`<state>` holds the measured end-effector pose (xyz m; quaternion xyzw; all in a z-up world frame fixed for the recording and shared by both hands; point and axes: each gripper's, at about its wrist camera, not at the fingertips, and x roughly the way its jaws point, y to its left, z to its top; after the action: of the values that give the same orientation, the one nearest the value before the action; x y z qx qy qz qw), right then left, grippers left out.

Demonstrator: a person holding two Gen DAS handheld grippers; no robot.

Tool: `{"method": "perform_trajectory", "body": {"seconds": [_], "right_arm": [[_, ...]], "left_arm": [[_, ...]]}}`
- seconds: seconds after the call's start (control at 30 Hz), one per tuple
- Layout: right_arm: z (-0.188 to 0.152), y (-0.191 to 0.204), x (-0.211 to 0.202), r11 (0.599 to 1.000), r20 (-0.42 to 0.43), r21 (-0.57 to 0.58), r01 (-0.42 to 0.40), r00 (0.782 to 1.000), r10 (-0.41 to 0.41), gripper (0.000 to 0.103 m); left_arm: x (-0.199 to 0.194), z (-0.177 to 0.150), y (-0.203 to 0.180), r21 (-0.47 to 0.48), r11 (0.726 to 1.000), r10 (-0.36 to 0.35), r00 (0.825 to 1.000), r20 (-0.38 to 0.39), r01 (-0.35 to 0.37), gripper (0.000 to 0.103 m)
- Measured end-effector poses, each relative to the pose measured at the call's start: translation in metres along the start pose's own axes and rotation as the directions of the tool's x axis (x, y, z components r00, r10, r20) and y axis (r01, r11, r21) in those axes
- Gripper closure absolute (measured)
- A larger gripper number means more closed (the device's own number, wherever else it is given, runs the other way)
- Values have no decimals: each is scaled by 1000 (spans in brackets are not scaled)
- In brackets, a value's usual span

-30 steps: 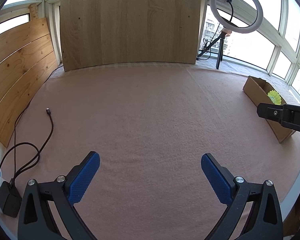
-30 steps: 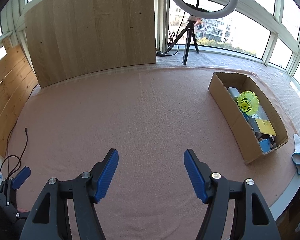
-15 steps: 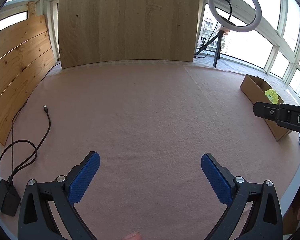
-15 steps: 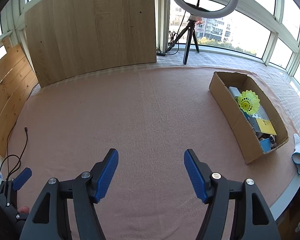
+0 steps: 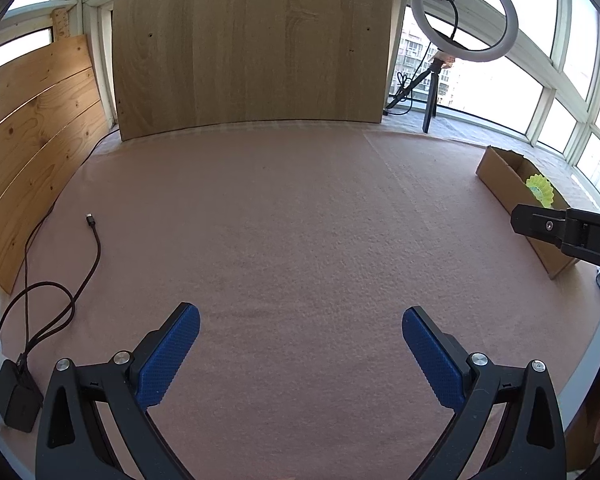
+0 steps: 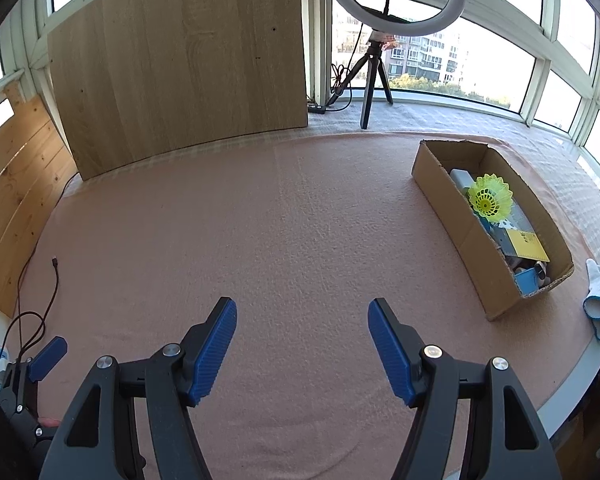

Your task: Organize objects

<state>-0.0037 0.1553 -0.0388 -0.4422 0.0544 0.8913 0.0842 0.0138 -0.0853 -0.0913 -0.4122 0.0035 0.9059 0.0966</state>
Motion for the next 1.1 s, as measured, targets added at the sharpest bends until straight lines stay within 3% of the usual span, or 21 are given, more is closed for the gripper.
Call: {"method": "perform_trajectory", "body": {"seconds": [1.1], "right_arm": [[-4,-14,-8,999,28,7,-32,999,32,38]], "left_arm": [[-2,1,-21,23,1000,-13,1000,-2,13,0]]}}
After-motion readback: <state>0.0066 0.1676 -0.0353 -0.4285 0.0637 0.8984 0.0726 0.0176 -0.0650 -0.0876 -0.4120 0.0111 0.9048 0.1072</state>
